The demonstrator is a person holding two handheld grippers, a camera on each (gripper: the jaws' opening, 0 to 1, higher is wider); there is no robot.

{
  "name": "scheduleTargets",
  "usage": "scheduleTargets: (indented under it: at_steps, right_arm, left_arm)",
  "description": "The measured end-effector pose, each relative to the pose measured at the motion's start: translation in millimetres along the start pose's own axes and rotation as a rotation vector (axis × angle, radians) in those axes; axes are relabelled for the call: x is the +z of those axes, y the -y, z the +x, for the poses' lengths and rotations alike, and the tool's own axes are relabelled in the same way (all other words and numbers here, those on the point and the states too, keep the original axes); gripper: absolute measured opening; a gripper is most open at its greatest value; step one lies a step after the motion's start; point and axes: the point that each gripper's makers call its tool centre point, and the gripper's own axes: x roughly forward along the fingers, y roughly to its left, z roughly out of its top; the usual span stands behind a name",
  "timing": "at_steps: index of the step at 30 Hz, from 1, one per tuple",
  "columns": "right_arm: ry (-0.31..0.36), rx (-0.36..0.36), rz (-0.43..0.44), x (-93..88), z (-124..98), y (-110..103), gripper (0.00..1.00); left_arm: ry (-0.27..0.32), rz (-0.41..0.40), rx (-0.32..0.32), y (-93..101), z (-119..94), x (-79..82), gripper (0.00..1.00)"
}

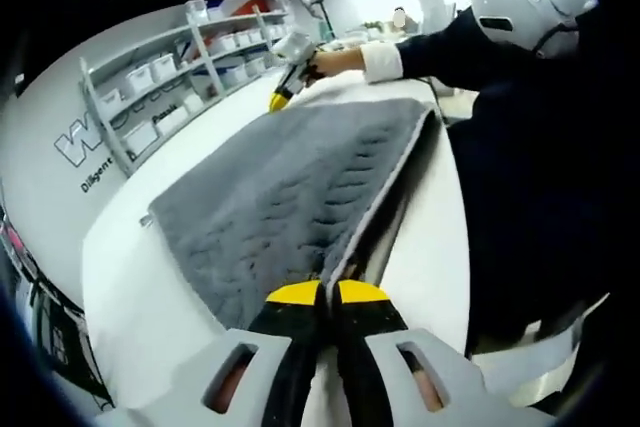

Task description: Open the folded towel by lifting each exposed corner and separating the folded layers until the towel lies flat within the target outline without major curled edges

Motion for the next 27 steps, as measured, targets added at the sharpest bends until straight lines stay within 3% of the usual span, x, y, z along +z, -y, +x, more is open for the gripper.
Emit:
scheduleTargets:
  at_steps: [8,16,27]
  right_arm:
    - [0.010,0.011,0.020,-5.8,-9,1,0.00]
    - [0.031,0.025,0.014,-13.0,-21,2,0.00]
    - [0.033,0.023,-0.007,-18.7,-31,1,0.00]
  left_arm:
    - [-0.005,-0.014,0.031,-8.3,0,-2.4,0.05]
    - [-0.034,-0.045,0.114,-26.0,0,-7.5,0.11]
    - [-0.045,-0.007,0.190,-41.1,0,-9.7,0.16]
